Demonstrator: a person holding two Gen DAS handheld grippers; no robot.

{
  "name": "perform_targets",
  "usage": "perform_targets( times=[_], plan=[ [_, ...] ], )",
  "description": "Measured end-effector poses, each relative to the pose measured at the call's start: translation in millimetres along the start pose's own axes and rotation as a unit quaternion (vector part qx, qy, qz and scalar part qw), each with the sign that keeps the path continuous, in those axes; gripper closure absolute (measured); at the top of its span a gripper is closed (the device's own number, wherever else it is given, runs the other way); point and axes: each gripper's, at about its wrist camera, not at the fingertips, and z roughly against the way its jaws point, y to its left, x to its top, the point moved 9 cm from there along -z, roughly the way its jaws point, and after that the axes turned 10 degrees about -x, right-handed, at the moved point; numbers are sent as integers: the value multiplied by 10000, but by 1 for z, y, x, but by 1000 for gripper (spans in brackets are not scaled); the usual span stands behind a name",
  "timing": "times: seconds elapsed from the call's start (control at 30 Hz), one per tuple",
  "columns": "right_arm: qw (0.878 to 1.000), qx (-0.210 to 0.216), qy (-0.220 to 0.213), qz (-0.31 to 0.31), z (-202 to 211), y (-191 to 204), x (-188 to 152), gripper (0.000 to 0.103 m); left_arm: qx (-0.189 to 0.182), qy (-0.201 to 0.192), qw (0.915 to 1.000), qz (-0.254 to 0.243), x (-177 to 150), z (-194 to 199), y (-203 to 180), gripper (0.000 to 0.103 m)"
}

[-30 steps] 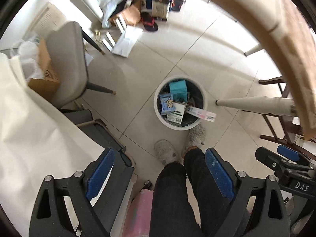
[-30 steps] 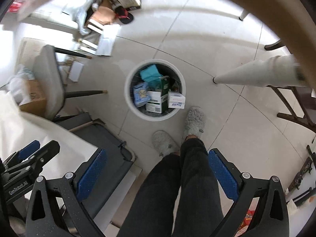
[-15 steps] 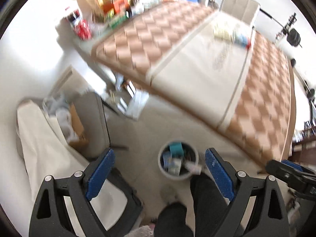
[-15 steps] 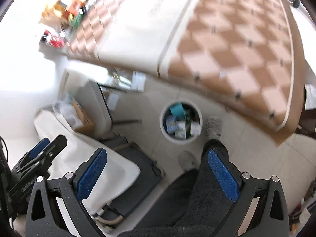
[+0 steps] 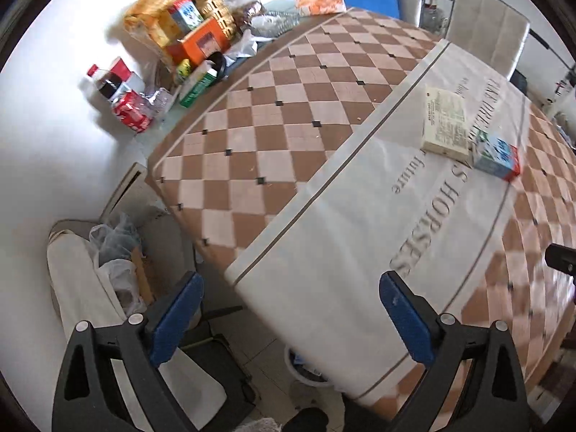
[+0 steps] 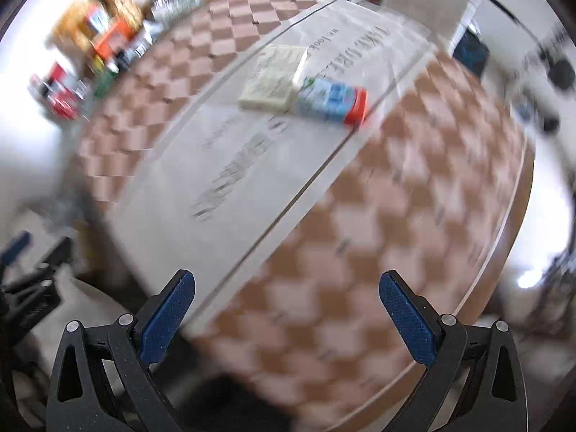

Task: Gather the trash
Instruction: 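Move both tools back over the table toward the cream box and milk carton, then grasp the cream medicine box with the left tool while the right tool grasps the DHA Pure Milk carton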

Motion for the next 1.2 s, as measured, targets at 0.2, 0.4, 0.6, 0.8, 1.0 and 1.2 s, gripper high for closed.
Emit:
perform_targets(
  times=[0.2,0.4,0.6,0.8,1.0,1.2],
  plan=[
    [9848,-858,386,1456,-77,-15,92,0,192,432,9989,-43,37,-59,-39,3],
    [9588,-1109,529,2561,-122,-2,133,2,241,712,9971,-68,57,-92,-53,3],
    [9412,-1048,931,3075,-162,3,144,20,163,826,9964,-111,73,-104,-63,3],
    [9862,46,1322,993,-172,-48,168,44,-372,890,9951,-221,106,-116,-98,3],
    [9818,344,1312,-1330,-185,-145,169,44,-1069,1226,9850,-577,141,-140,-160,3],
    [9766,492,1456,-1503,-195,-168,164,30,-1197,1549,9777,-756,157,-167,-195,5]
  ],
)
